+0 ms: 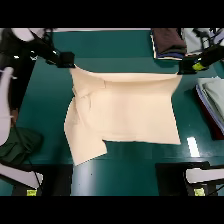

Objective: Fold the shirts.

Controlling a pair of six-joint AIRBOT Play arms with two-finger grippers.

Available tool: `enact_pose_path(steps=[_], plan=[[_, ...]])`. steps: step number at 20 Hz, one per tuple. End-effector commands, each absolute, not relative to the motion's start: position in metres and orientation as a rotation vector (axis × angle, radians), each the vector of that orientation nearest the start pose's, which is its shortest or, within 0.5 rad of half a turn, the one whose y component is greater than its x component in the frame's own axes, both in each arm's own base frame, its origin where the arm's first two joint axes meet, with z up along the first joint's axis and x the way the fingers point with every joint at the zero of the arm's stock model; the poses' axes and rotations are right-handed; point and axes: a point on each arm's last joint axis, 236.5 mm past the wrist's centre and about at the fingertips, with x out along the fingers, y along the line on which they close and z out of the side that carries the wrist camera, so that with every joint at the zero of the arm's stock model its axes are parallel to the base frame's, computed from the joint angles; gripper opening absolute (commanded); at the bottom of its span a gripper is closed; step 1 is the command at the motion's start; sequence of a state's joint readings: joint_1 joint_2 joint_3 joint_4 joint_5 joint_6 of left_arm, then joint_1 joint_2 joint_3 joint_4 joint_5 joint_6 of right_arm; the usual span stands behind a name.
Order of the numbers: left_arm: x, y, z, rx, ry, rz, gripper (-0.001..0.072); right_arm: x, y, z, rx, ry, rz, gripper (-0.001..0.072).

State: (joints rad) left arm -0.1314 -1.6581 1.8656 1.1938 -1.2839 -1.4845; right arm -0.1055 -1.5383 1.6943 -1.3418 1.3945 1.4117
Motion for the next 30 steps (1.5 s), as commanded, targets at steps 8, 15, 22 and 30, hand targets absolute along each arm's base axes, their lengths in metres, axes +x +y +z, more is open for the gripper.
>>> enact_pose_path(steps=[8,15,22,30], plan=[[0.496,-0.15,0.036,-0.114,1.26,-0.451,0.0026,0.476,-0.018,0.064,0.088,1.261,0.163,0.0015],[0.461,-0.146,-0.016,-0.134,1.427,-0.436,0.0027,0.426,-0.007,-0.002,0.125,1.374,0.158,0.0016],[0.447,-0.119,-0.002,-0.081,1.442,-0.323,0.0536,0.412,0.005,0.002,0.118,1.383,0.173,0.0427],[0.319,-0.094,-0.007,-0.12,1.412,-0.24,0.0537,0.334,0.056,0.038,0.253,1.297,0.311,0.0427]])
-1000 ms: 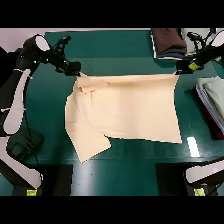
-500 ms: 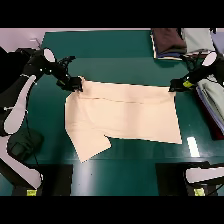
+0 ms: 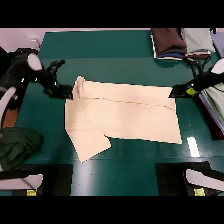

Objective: Fold the shirts.

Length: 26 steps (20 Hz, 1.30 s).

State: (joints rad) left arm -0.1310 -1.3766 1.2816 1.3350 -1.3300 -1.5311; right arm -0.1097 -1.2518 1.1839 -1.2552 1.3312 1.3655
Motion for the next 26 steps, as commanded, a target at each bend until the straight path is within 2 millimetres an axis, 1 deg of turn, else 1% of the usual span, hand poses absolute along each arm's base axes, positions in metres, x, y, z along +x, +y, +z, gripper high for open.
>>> enact_pose_path(steps=[1,2,4,5,6,7,9,12,14,16,19,21,22,23,24,26], plan=[[0.294,-0.09,-0.02,-0.147,1.43,-0.213,0.0537,0.33,0.063,0.042,0.278,1.273,0.328,0.0427],[0.273,-0.089,-0.032,-0.18,1.445,-0.191,0.0537,0.327,0.066,0.045,0.289,1.256,0.335,0.0427],[0.243,-0.09,-0.051,-0.236,1.471,-0.171,0.0537,0.323,0.069,0.052,0.297,1.229,0.343,0.0427],[0.233,-0.091,-0.059,-0.264,1.482,-0.162,0.0537,0.321,0.07,0.056,0.295,1.217,0.345,0.0426],[0.226,-0.095,-0.065,-0.292,1.494,-0.164,0.0537,0.321,0.07,0.06,0.291,1.204,0.345,0.0427],[0.223,-0.098,-0.069,-0.315,1.5,-0.167,0.0537,0.32,0.07,0.063,0.288,1.195,0.346,0.0426],[0.224,-0.102,-0.073,-0.35,1.489,-0.159,0.0537,0.319,0.07,0.068,0.283,1.18,0.346,0.0426],[0.233,-0.105,-0.076,-0.384,1.441,-0.152,0.0536,0.318,0.07,0.074,0.276,1.158,0.347,0.0426],[0.239,-0.114,-0.076,-0.451,1.412,-0.159,0.0536,0.317,0.07,0.078,0.272,1.147,0.348,0.0426],[0.236,-0.126,-0.078,-0.52,1.41,-0.185,0.0536,0.316,0.07,0.082,0.266,1.134,0.347,0.0427],[0.23,-0.139,-0.074,-0.549,1.423,-0.246,0.0534,0.314,0.07,0.087,0.254,1.12,0.351,0.0426],[0.224,-0.143,-0.071,-0.545,1.451,-0.277,0.0532,0.311,0.066,0.083,0.23,1.134,0.345,0.0426],[0.22,-0.145,-0.068,-0.541,1.47,-0.289,0.0389,0.308,0.06,0.08,0.216,1.155,0.329,0.0426],[0.218,-0.146,-0.065,-0.522,1.477,-0.314,0.0166,0.304,0.052,0.075,0.216,1.181,0.31,0.0426],[0.217,-0.148,-0.06,-0.496,1.479,-0.347,0.0027,0.301,0.045,0.071,0.24,1.204,0.293,0.0426],[0.223,-0.149,-0.051,-0.478,1.463,-0.369,0.0026,0.288,0.024,0.053,0.299,1.261,0.237,0.0427]])
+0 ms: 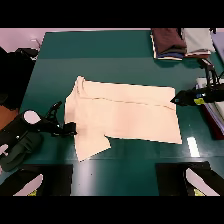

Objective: Fold the shirts.

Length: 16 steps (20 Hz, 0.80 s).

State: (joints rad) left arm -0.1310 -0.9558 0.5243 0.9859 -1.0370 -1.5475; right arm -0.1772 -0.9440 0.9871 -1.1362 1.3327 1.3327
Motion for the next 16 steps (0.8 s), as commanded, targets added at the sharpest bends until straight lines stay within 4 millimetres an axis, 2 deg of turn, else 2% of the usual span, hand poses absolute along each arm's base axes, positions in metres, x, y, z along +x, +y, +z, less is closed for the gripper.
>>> enact_pose_path(steps=[1,3,4,6,7,10,11,12,16], plan=[[0.228,-0.149,-0.045,-0.471,1.443,-0.374,0.0026,0.277,0.012,0.038,0.339,1.3,0.205,0.0426],[0.239,-0.15,-0.029,-0.464,1.384,-0.388,0.0025,0.25,-0.009,0.006,0.448,1.386,0.135,0.043],[0.242,-0.15,-0.023,-0.46,1.363,-0.394,0.0025,0.235,-0.019,-0.01,0.502,1.417,0.104,0.0455],[0.244,-0.149,-0.019,-0.452,1.342,-0.395,0.0026,0.212,-0.035,-0.037,0.638,1.469,0.031,0.0515],[0.244,-0.147,-0.02,-0.442,1.344,-0.391,0.0026,0.2,-0.038,-0.05,0.709,1.497,0.002,0.0513],[0.247,-0.145,-0.021,-0.43,1.33,-0.381,0.0026,0.182,-0.035,-0.079,0.82,1.568,-0.02,0.0505],[0.249,-0.144,-0.021,-0.43,1.325,-0.379,0.0026,0.18,-0.03,-0.086,0.828,1.595,-0.009,0.0474],[0.249,-0.144,-0.021,-0.43,1.324,-0.379,0.0026,0.179,-0.025,-0.09,0.822,1.62,0.009,0.0438],[0.245,-0.137,-0.026,-0.383,1.341,-0.364,0.0026,0.185,0.003,-0.097,0.757,1.682,0.107,0.0406]])
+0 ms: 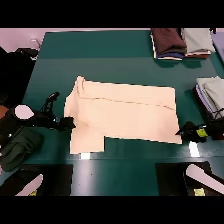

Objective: Fold the shirts.

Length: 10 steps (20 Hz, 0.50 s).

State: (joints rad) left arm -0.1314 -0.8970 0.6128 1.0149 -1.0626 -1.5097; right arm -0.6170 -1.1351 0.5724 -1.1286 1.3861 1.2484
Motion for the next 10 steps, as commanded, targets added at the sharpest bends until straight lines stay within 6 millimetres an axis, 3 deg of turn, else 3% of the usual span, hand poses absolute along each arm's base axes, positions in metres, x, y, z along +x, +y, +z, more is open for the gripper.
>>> enact_pose_path(steps=[1,3,4,5,8,10], plan=[[0.242,-0.133,-0.029,-0.362,1.357,-0.36,0.0026,0.186,0.007,-0.098,0.732,1.687,0.123,0.0316],[0.231,-0.129,-0.032,-0.339,1.407,-0.354,0.0024,0.188,0.015,-0.093,0.669,1.683,0.156,0.0172],[0.226,-0.129,-0.032,-0.334,1.424,-0.359,0.0023,0.191,0.017,-0.088,0.638,1.667,0.168,0.006],[0.224,-0.128,-0.028,-0.325,1.416,-0.361,0.0023,0.194,0.018,-0.079,0.608,1.648,0.184,0.0016],[0.213,-0.115,-0.006,-0.3,1.362,-0.32,0.0023,0.203,0.013,-0.045,0.482,1.576,0.203,0.0016],[0.19,-0.109,0.006,-0.274,1.379,-0.319,0.0023,0.196,0.003,-0.022,0.368,1.559,0.189,0.0016]])
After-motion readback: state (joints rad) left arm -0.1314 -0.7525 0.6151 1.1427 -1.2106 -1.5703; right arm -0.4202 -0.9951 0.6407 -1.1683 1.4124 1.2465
